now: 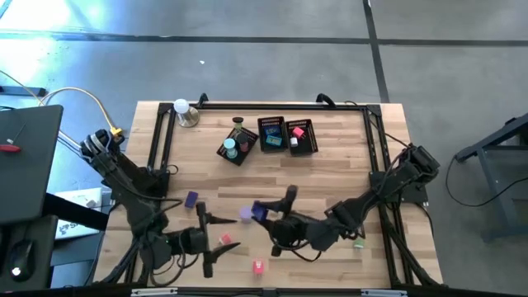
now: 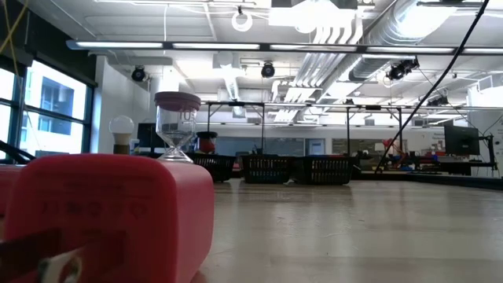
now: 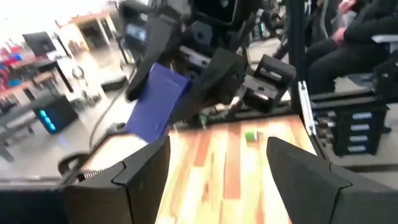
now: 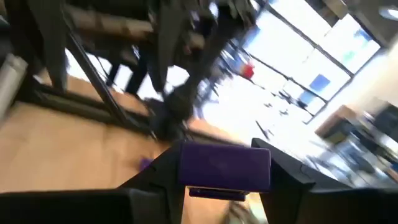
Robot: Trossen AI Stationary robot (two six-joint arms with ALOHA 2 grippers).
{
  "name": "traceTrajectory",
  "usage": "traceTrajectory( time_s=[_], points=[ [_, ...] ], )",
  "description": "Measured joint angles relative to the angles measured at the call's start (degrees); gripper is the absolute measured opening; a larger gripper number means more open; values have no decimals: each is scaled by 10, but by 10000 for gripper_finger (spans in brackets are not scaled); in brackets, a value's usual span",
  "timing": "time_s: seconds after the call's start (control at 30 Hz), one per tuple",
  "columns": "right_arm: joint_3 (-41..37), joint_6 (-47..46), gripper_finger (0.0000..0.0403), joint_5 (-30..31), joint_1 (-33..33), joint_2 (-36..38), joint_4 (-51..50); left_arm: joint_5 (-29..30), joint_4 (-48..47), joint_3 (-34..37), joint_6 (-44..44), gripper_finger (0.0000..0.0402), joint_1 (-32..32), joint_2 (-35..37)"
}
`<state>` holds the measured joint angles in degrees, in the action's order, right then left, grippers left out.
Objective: Pick & Place Office items
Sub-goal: Put the right purple digital timer into the middle black bin
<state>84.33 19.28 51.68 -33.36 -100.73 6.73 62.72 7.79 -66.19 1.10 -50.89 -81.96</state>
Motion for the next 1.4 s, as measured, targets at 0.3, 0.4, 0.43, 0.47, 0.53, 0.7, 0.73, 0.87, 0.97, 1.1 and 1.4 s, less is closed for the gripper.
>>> traceTrajectory(
  time_s=[0.3,0.4,0.43,0.47,0.53,0.7,0.73,0.87,0.97,1.1,1.4],
  points=[
    [0,-303,145,120,-9,0,-312,-30,-271,0,-214,260,-23,70],
    [0,-438,145,134,3,2,-418,-46,-370,0,-298,260,-23,83],
    [0,-478,145,130,10,7,-451,-48,-393,0,-324,260,-20,85],
    [0,-514,145,118,19,14,-477,-49,-416,0,-348,260,-17,85],
    [0,-563,145,80,48,30,-502,-52,-455,0,-388,260,-14,85],
    [0,-580,146,-50,151,51,-516,-68,-503,0,-433,260,5,80],
    [0,-576,146,-76,175,49,-518,-70,-504,2,-435,260,7,80],
    [0,-555,146,-167,280,43,-513,-86,-503,7,-436,260,18,79],
    [0,-530,146,-225,352,37,-497,-99,-503,7,-436,260,18,79],
    [1,-502,146,-325,433,29,-443,-105,-503,7,-436,260,17,78],
    [0,-488,146,-463,529,-71,-374,-106,-510,7,-432,260,12,78]
  ],
)
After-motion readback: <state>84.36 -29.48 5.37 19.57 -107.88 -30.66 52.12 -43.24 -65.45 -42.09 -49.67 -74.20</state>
